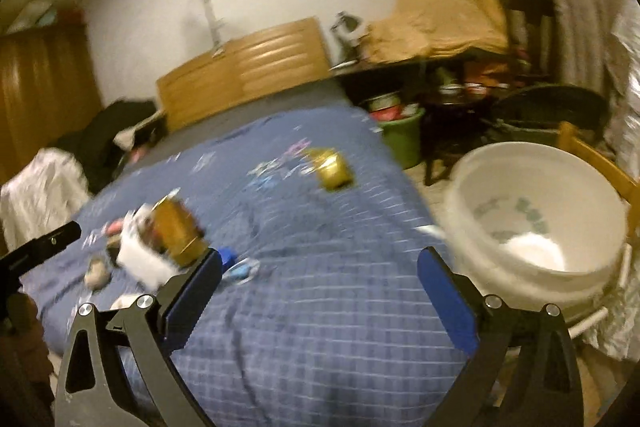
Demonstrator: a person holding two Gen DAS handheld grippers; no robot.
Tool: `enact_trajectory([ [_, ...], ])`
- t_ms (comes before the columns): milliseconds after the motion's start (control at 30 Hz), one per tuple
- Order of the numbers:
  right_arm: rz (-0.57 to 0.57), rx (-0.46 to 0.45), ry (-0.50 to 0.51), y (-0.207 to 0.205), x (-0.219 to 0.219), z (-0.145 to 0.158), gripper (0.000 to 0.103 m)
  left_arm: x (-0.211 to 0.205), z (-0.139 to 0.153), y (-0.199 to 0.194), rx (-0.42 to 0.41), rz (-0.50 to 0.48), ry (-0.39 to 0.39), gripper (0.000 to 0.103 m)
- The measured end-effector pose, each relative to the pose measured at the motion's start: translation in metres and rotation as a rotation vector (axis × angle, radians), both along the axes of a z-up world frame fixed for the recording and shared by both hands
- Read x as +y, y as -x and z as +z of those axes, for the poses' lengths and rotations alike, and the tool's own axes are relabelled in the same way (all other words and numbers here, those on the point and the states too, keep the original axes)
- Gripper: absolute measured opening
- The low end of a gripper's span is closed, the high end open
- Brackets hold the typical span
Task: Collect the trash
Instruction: 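Move both tools back over the items on the bed, then grasp the alcohol wipes packet with the left tool while the right tool grasps the white foam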
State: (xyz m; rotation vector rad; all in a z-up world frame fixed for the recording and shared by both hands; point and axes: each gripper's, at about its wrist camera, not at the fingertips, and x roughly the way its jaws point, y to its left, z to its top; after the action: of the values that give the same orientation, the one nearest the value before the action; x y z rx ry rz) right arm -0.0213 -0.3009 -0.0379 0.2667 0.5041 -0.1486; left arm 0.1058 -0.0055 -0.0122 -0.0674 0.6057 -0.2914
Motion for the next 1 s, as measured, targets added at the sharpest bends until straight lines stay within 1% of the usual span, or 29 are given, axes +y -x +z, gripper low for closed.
enact_trajectory([
  [67,0.090,0.018,0.033,-0.015,0.029,0.000,0.097,0.037,-0.008,-0.003,0.023,0.080,0.003,0.079],
  [133,0.159,0.027,0.072,-0.027,0.052,0.001,0.097,0.061,-0.013,-0.007,0.050,0.133,0.014,0.079],
  [200,0.255,0.044,0.125,-0.045,0.080,-0.002,0.097,0.082,-0.017,-0.010,0.081,0.170,0.034,0.079],
  [233,0.320,0.060,0.148,-0.057,0.100,-0.003,0.097,0.093,-0.019,-0.012,0.091,0.190,0.044,0.079],
  [300,0.397,0.076,0.185,-0.078,0.122,-0.005,0.097,0.110,-0.021,-0.013,0.099,0.217,0.059,0.079],
  [333,0.434,0.083,0.206,-0.089,0.132,-0.004,0.097,0.114,-0.022,-0.014,0.102,0.224,0.064,0.079],
  [367,0.499,0.099,0.225,-0.103,0.147,-0.005,0.097,0.117,-0.023,-0.015,0.109,0.234,0.071,0.078],
  [433,0.600,0.140,0.279,-0.133,0.175,-0.007,0.094,0.126,-0.029,-0.016,0.129,0.255,0.082,0.076],
  [533,0.690,0.207,0.341,-0.162,0.197,-0.010,0.082,0.139,-0.039,-0.021,0.165,0.265,0.109,0.075],
  [567,0.711,0.236,0.357,-0.172,0.205,-0.015,0.075,0.144,-0.043,-0.024,0.176,0.268,0.118,0.075],
  [633,0.736,0.298,0.395,-0.191,0.219,-0.026,0.075,0.149,-0.049,-0.026,0.194,0.272,0.132,0.075],
  [667,0.727,0.315,0.421,-0.199,0.224,-0.031,0.074,0.151,-0.051,-0.027,0.201,0.273,0.138,0.075],
  [733,0.729,0.353,0.427,-0.209,0.223,-0.046,0.072,0.154,-0.054,-0.029,0.206,0.267,0.146,0.075],
  [767,0.728,0.376,0.419,-0.214,0.225,-0.051,0.059,0.154,-0.055,-0.030,0.208,0.265,0.147,0.075],
  [800,0.723,0.388,0.412,-0.217,0.225,-0.054,0.053,0.153,-0.055,-0.031,0.209,0.262,0.147,0.075],
  [833,0.719,0.379,0.402,-0.219,0.224,-0.055,0.053,0.151,-0.055,-0.031,0.210,0.253,0.148,0.075],
  [900,0.718,0.334,0.364,-0.212,0.219,-0.044,0.051,0.147,-0.054,-0.032,0.209,0.237,0.145,0.075],
  [1000,0.699,0.238,0.275,-0.189,0.201,-0.010,0.051,0.136,-0.051,-0.034,0.204,0.211,0.135,0.075],
])
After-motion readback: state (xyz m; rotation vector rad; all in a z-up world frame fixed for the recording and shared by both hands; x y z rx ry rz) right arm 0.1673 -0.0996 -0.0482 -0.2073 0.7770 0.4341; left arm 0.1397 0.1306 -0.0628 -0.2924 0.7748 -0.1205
